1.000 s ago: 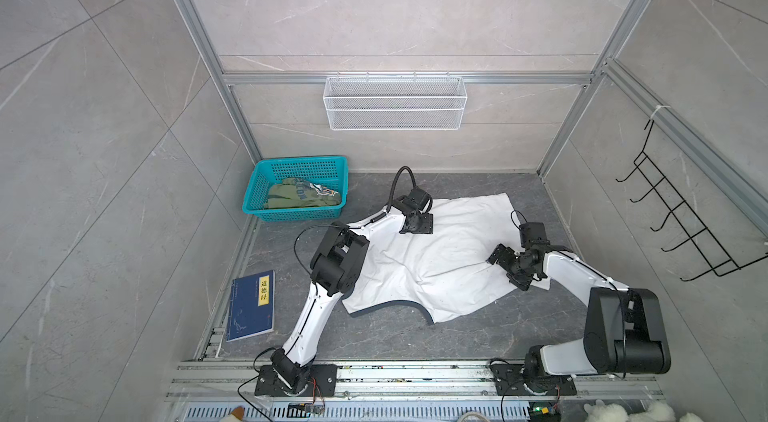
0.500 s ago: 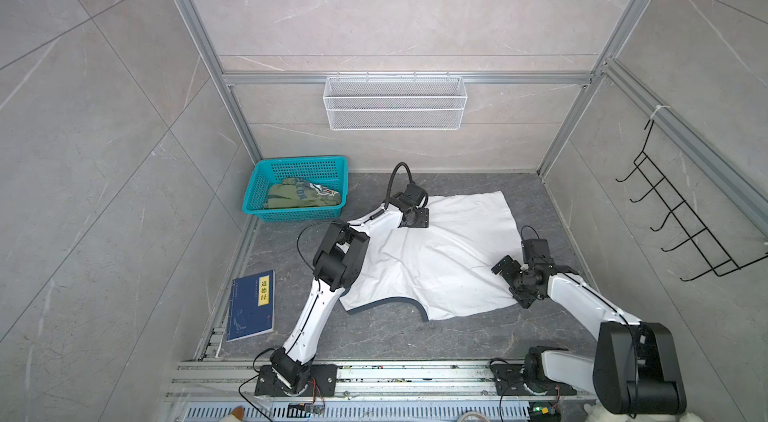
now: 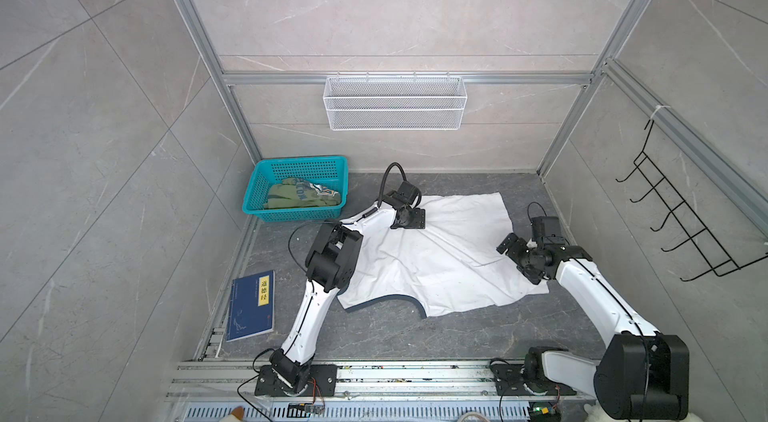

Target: Fold and stack the tank tops

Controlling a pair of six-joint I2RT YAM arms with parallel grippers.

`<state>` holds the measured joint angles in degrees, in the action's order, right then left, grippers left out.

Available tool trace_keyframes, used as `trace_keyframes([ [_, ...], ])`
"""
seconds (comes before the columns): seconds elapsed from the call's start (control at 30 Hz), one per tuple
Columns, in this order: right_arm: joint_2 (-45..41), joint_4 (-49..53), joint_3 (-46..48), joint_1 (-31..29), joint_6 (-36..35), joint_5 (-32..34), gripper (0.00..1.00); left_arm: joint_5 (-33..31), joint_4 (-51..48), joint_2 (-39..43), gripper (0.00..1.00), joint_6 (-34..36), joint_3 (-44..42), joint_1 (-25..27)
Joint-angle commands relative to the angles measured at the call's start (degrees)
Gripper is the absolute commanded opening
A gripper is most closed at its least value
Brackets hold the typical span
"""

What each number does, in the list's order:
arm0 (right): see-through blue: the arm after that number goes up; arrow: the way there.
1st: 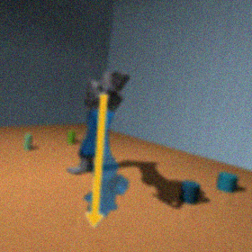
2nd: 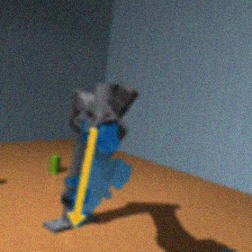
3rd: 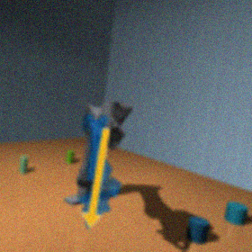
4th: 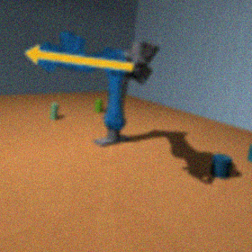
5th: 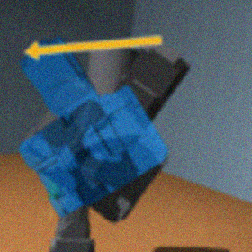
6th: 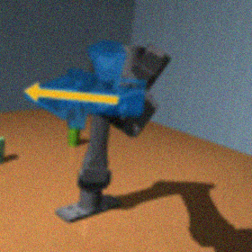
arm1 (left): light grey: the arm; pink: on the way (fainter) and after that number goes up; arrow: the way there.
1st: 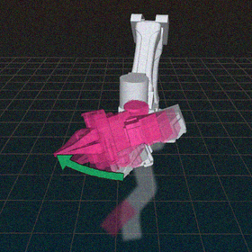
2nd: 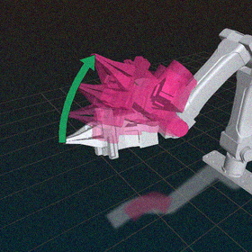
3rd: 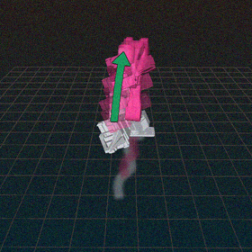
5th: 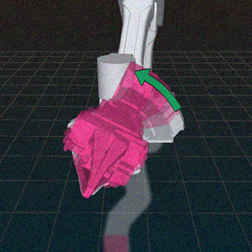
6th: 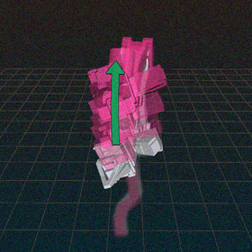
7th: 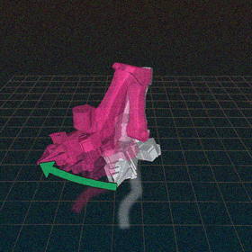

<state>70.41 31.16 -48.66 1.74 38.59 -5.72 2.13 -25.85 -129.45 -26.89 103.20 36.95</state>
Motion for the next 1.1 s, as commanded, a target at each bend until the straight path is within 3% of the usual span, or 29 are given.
trace_keyframes([
  [0.0, 4.9, -2.9, -2.0, 0.0, -4.7, -4.2, 0.99, 1.9, -0.7, 12.5, 0.81, -3.3, -7.2, 2.4],
  [0.13, 14.4, -6.1, -6.8, 0.0, -5.3, -4.3, 0.99, 1.3, 4.1, 20.0, 0.81, -6.1, -20.7, 7.5],
  [0.33, 26.4, -8.9, -13.4, 0.1, -4.9, -4.3, 0.98, -1.9, 8.0, 25.9, 0.81, -10.9, -34.3, 17.8],
  [0.57, 33.3, -8.3, -13.8, 2.2, -3.2, -1.3, 0.98, -4.9, 15.1, 33.0, 0.81, -17.7, -50.8, 20.2],
  [0.83, 37.1, -8.7, -15.1, 6.6, -3.5, 1.0, 0.98, -6.9, 14.8, 40.2, 0.81, -19.3, -59.0, 20.7],
  [1.07, 32.3, -6.2, -18.2, 6.1, -8.3, -2.4, 0.98, -6.0, 10.8, 43.0, 0.81, -16.4, -54.6, 20.7],
])
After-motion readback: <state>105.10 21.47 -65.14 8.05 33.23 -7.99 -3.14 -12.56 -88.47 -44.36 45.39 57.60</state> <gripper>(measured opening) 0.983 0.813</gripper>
